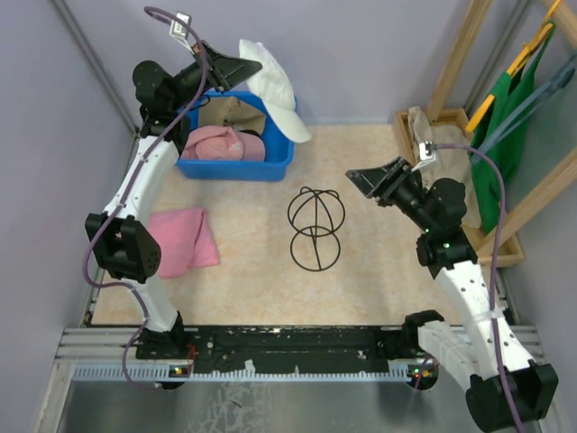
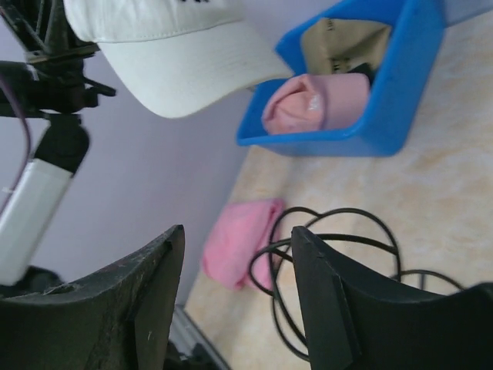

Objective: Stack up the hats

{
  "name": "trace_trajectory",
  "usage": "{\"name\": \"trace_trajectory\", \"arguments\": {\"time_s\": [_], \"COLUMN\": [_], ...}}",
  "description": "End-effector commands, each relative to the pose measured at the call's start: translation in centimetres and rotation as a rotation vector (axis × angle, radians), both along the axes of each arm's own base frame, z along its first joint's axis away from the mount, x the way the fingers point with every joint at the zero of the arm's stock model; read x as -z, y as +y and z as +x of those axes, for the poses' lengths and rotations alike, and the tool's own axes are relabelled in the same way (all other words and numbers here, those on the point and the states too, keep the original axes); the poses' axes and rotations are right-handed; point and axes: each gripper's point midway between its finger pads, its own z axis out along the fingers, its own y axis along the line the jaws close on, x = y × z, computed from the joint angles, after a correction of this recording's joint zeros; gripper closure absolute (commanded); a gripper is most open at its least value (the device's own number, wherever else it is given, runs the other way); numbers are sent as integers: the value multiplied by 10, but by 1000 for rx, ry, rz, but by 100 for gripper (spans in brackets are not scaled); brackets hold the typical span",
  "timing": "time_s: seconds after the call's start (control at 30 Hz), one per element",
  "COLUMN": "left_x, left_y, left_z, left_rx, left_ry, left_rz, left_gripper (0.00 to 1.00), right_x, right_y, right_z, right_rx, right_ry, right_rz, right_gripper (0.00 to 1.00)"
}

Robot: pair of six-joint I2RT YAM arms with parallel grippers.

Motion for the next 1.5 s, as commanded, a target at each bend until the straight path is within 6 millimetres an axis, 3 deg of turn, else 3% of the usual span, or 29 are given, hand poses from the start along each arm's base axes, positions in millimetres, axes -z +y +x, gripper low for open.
{"name": "trace_trajectory", "arguments": {"time_s": [0.0, 0.2, 0.5, 1.0, 1.47], "left_x": [-48, -70, -79, -85, -89], "left_y": [-10, -18, -26, -33, -40], "left_z": [-37, -57, -75, -103, -120], "left_rx": [91, 137, 154, 191, 223], "left_ry": [-165, -204, -229, -248, -256], "left_rz": [-43, -59, -57, -75, -87], "left_gripper": [100, 100, 100, 100, 100], "right_x": [-62, -91, -98, -78, -87], "right_y": [28, 47, 81, 90, 102], "right_z": [-23, -39, -48, -24, -7], "right_rx": [-229, -396, -655, -626, -645], "right_ry": [-35, -46, 125, 178, 155], "right_rz": [255, 477, 809, 898, 944], "right_gripper": [42, 37, 35, 35, 36]}}
